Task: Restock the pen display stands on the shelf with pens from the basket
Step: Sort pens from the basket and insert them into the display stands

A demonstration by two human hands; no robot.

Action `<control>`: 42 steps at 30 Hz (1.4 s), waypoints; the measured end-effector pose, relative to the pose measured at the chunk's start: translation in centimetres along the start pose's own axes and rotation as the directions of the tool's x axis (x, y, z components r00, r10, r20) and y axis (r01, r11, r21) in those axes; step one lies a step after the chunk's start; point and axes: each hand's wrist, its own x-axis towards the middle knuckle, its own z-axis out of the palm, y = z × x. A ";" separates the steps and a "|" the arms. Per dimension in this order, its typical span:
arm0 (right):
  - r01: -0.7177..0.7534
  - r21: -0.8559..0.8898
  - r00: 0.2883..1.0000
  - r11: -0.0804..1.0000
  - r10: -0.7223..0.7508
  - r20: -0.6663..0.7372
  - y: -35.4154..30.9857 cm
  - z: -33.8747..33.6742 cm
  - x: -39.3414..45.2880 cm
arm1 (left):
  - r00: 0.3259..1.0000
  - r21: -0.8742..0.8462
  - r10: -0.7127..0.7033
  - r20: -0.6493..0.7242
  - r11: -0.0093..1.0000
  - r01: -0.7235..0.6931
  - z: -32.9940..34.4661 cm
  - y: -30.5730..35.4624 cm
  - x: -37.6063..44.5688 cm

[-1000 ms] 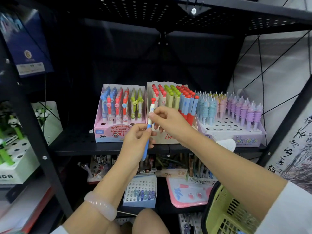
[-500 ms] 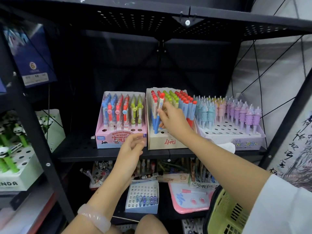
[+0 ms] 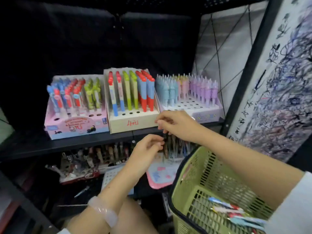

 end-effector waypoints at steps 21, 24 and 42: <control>-0.199 -0.742 0.664 0.640 0.645 0.378 30.3 7.4 -25.8 | 0.770 0.408 -0.201 0.606 0.909 -0.083 13.7 -8.6 1.1; -0.116 -0.831 0.719 0.545 0.623 0.308 30.7 8.6 -26.0 | 0.770 0.400 -0.215 0.601 0.915 -0.057 13.8 -8.7 1.1; -0.515 0.520 0.826 0.681 0.556 0.090 16.5 1.1 -15.3 | 0.781 0.184 -0.366 0.505 0.930 0.317 13.1 -6.6 0.2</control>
